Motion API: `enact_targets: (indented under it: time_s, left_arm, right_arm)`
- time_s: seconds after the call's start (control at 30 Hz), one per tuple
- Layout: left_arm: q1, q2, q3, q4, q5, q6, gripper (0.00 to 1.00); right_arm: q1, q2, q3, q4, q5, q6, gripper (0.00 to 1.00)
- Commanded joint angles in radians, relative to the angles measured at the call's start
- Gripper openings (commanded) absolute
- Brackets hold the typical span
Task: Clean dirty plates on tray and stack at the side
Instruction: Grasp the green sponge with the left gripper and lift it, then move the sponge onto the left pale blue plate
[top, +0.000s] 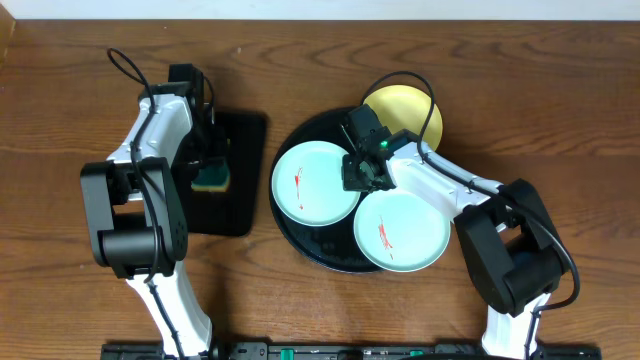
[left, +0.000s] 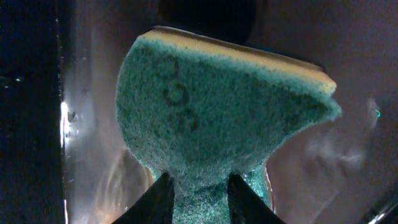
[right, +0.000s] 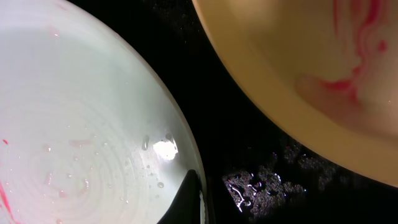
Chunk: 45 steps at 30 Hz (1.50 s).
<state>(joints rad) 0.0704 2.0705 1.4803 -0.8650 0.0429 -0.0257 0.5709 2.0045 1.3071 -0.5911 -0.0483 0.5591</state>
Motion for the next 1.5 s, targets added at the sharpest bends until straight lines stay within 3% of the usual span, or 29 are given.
enact_targets:
  time_s: [0.0, 0.1, 0.4, 0.67, 0.9, 1.03, 1.23, 1.47]
  left_arm:
    - [-0.003, 0.027, -0.032, 0.008, 0.003, -0.006, 0.2]
    - [-0.003, 0.027, -0.032, 0.008, 0.003, -0.005, 0.08]
    - [-0.002, -0.017, 0.035, -0.018, 0.081, -0.005, 0.07]
    - [-0.005, -0.218, 0.113, -0.111, 0.096, -0.005, 0.07]
    - [-0.034, -0.298, 0.108, -0.213, 0.283, -0.005, 0.07]
    - [-0.09, -0.295, 0.07, -0.208, 0.331, -0.005, 0.07]
    - [-0.146, -0.278, 0.044, -0.174, 0.261, -0.053, 0.07]
    - [-0.166, -0.278, 0.006, -0.126, 0.331, -0.093, 0.07]
  right_arm:
    - [0.014, 0.027, 0.002, 0.004, 0.014, 0.01, 0.01]
    - [0.014, 0.027, 0.002, 0.005, 0.014, 0.01, 0.01]
    - [0.014, 0.027, 0.002, 0.005, 0.014, 0.01, 0.01]
    - [0.013, 0.027, 0.002, 0.005, 0.014, 0.01, 0.01]
    - [0.013, 0.027, 0.002, 0.01, 0.014, 0.013, 0.01]
    - [0.013, 0.027, 0.002, 0.01, 0.014, 0.013, 0.01]
    - [0.013, 0.027, 0.002, 0.009, 0.014, 0.013, 0.01]
    - [0.013, 0.027, 0.002, 0.008, 0.014, 0.027, 0.01]
